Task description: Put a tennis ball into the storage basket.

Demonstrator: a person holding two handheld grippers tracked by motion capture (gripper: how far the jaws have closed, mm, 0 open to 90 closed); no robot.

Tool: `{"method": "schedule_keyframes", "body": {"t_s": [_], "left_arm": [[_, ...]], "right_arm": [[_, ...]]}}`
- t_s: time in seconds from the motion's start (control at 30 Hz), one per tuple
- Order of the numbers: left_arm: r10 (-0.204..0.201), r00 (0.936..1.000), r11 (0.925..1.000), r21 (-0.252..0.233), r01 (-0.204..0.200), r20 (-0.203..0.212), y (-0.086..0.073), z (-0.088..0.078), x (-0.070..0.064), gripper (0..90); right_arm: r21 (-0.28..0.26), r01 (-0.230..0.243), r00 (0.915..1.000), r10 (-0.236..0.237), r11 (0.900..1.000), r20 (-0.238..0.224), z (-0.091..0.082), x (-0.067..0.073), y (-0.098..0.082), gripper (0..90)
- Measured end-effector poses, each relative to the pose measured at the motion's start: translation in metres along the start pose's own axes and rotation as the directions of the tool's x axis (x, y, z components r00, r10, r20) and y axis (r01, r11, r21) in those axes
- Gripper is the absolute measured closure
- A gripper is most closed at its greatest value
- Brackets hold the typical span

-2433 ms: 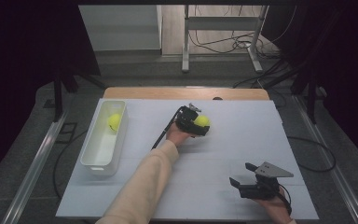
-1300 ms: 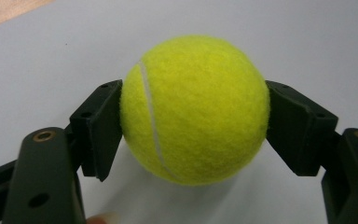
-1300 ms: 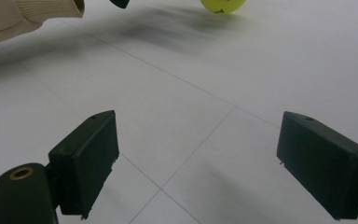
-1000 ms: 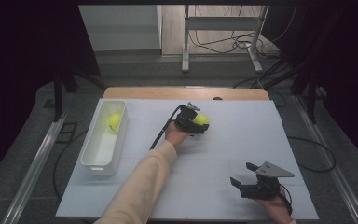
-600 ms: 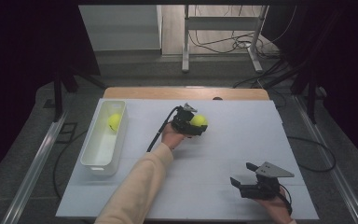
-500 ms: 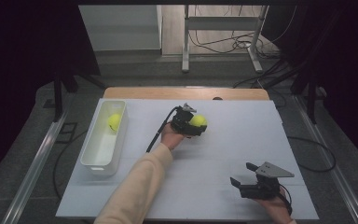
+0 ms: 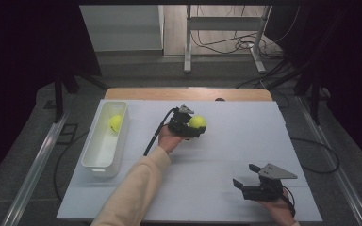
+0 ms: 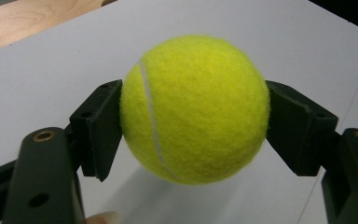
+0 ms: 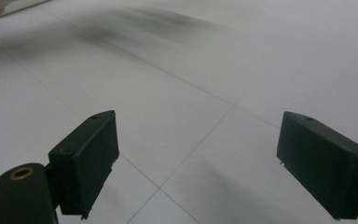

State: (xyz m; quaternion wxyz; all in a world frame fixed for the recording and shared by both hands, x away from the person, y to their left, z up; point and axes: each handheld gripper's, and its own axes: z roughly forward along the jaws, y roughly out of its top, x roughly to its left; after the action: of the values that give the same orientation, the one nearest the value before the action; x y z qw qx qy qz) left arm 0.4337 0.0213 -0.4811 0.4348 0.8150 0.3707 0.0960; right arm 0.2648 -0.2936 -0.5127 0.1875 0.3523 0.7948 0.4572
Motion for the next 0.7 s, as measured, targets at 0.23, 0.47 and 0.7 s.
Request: {"method": "schedule_keyframes", "body": {"t_s": [0.23, 0.47, 0.7], "left_arm": [[-0.005, 0.9999, 0.9999, -0.014, 0.005, 0.009, -0.003, -0.006, -0.001, 25.9], [-0.005, 0.9998, 0.9996, -0.026, 0.005, 0.018, -0.004, -0.012, -0.004, 25.9], [0.0, 0.9998, 0.9992, -0.041, 0.001, 0.022, -0.005, -0.019, -0.006, 25.9]], "right_arm": [[0.001, 0.001, 1.0, -0.001, 1.0, 0.003, 0.0, 0.0, 0.0, 13.3], [0.001, 0.002, 1.0, -0.002, 1.0, 0.003, 0.0, 0.0, 0.0, 13.3], [0.004, 0.004, 1.0, -0.004, 1.0, 0.006, 0.0, 0.0, 0.0, 13.3]]}}
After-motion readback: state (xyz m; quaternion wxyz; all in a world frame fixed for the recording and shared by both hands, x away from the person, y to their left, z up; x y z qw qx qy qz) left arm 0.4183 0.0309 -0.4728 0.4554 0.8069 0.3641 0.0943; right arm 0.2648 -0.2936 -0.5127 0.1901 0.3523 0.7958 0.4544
